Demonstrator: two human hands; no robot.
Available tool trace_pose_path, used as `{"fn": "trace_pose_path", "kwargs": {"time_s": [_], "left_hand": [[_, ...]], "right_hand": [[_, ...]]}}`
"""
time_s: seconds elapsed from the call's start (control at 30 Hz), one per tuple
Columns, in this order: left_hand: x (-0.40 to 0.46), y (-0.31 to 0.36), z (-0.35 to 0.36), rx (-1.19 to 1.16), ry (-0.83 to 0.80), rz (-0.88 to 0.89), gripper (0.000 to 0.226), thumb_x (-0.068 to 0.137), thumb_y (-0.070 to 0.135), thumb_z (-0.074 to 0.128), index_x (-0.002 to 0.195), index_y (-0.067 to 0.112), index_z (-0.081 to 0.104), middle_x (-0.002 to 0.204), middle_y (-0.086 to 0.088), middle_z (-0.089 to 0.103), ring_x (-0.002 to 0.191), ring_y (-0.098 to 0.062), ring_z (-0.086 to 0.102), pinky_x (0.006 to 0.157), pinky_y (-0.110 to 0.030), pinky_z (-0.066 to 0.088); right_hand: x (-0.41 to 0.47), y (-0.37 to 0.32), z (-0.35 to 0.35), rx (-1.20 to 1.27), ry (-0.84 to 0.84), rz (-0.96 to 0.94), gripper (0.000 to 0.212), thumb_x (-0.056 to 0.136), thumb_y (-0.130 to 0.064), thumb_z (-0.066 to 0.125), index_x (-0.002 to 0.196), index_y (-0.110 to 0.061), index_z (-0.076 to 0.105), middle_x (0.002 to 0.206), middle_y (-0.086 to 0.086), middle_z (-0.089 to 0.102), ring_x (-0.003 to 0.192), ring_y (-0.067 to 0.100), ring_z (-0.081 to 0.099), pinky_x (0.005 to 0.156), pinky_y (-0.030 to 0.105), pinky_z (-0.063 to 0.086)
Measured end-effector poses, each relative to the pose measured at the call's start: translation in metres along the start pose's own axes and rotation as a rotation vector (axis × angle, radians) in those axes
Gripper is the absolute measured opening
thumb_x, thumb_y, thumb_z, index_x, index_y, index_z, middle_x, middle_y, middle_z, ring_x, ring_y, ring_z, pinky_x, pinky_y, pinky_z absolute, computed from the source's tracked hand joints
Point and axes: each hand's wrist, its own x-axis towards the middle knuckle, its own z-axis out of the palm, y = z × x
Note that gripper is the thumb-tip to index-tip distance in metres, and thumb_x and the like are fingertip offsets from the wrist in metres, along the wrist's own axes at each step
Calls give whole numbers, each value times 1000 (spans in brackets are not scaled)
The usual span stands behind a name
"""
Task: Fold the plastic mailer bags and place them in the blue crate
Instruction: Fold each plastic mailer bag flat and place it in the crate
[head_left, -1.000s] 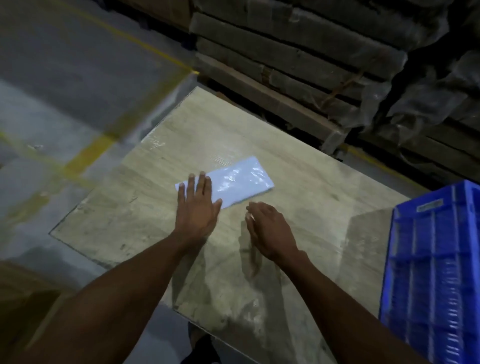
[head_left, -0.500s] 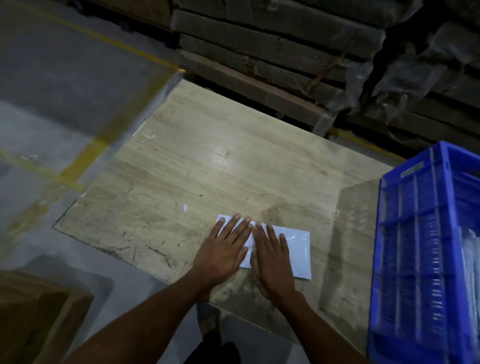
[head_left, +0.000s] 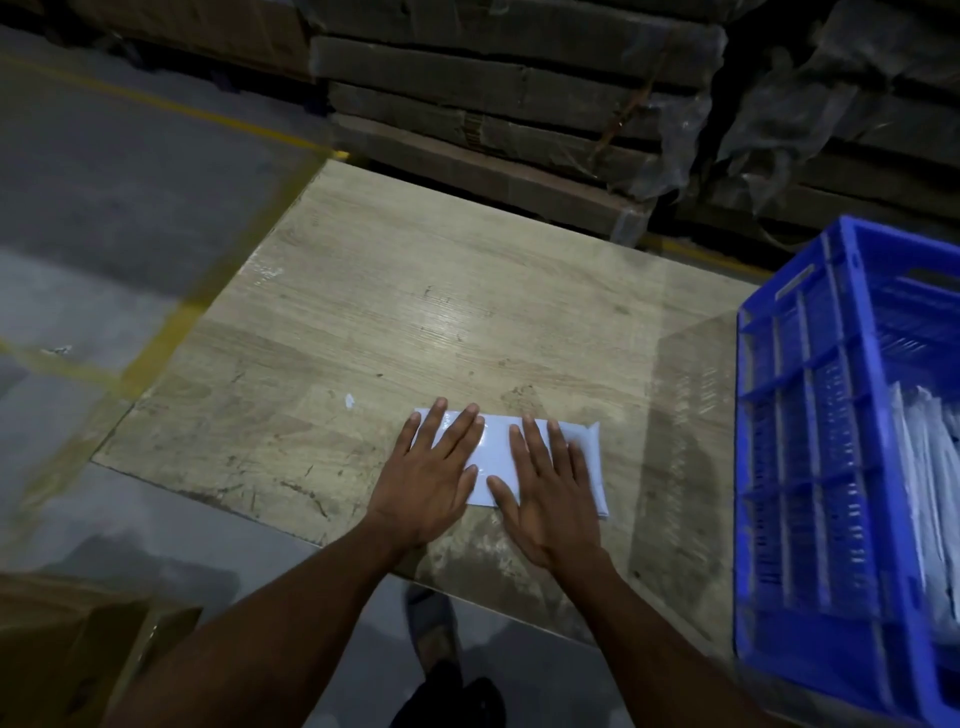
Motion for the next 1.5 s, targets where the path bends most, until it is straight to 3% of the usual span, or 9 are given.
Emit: {"fn": "trace_pose_path", "kwargs": {"time_s": [0.27,0.57,0.7,0.77,0.87,1.03,1.27,1.4,1.5], "left_hand": [[0,0,-1,-10,-11,-8,65,106,45,24,164,16,24,173,-1,16,159,-34,8,126,-55,17],[1,1,-3,-19,-54,-18,70,104,48,21,165,13,20,173,-4,13,160,-34,4,127,-55,14],[6,5,-17,-84,-75,-85,70,101,44,19,161,10,29,170,-5,21,159,-30,9,124,-63,-1],[18,18,-25,-57,-31,-44,63,98,31,28,147,-1,51,156,-16,48,150,-35,38,120,-68,21],[34,43,-19,-195,6,41,57,93,22,35,133,-7,63,139,-22,63,132,-37,59,113,-48,43],[19,35,-2,-103,-7,25,61,103,32,25,157,8,39,166,-10,34,154,-30,30,124,-49,27],[-14,-12,-4,-80,-26,-173,69,104,48,18,166,16,17,174,-5,6,160,-28,1,127,-53,11],[-12,-10,-1,-71,-25,-184,69,104,47,19,166,16,15,174,-5,3,160,-27,-1,128,-54,8],[-14,-12,0,-72,-16,-184,68,104,44,22,165,14,20,174,-7,6,160,-27,5,127,-54,11]], "right_hand": [[-2,6,-1,-55,15,121,84,95,-76,23,161,-23,20,170,2,7,155,32,-2,123,58,5],[-5,31,0,-36,-55,169,73,101,-65,11,162,-27,-1,168,2,-15,154,29,-16,124,54,-2],[-3,41,-6,26,-13,201,67,101,-44,11,158,-13,26,168,11,7,155,34,2,123,58,5],[3,32,-6,3,44,139,60,103,-35,21,152,-5,38,163,16,27,152,36,19,122,58,10],[12,13,2,77,37,14,56,107,-34,22,155,-8,34,165,10,22,154,30,17,123,52,8],[4,17,3,-105,16,35,59,107,-43,24,162,-23,14,170,3,4,156,24,0,124,52,10],[6,20,0,-83,-54,64,64,107,-51,17,162,-24,0,168,2,-15,155,27,-13,123,58,4],[18,-7,-9,-58,-45,-3,64,105,-46,14,162,-18,6,169,3,-3,155,30,-9,120,63,-5],[29,-35,-6,-65,-107,-117,60,107,-49,15,161,-24,17,169,-3,9,156,25,3,119,66,3]]}}
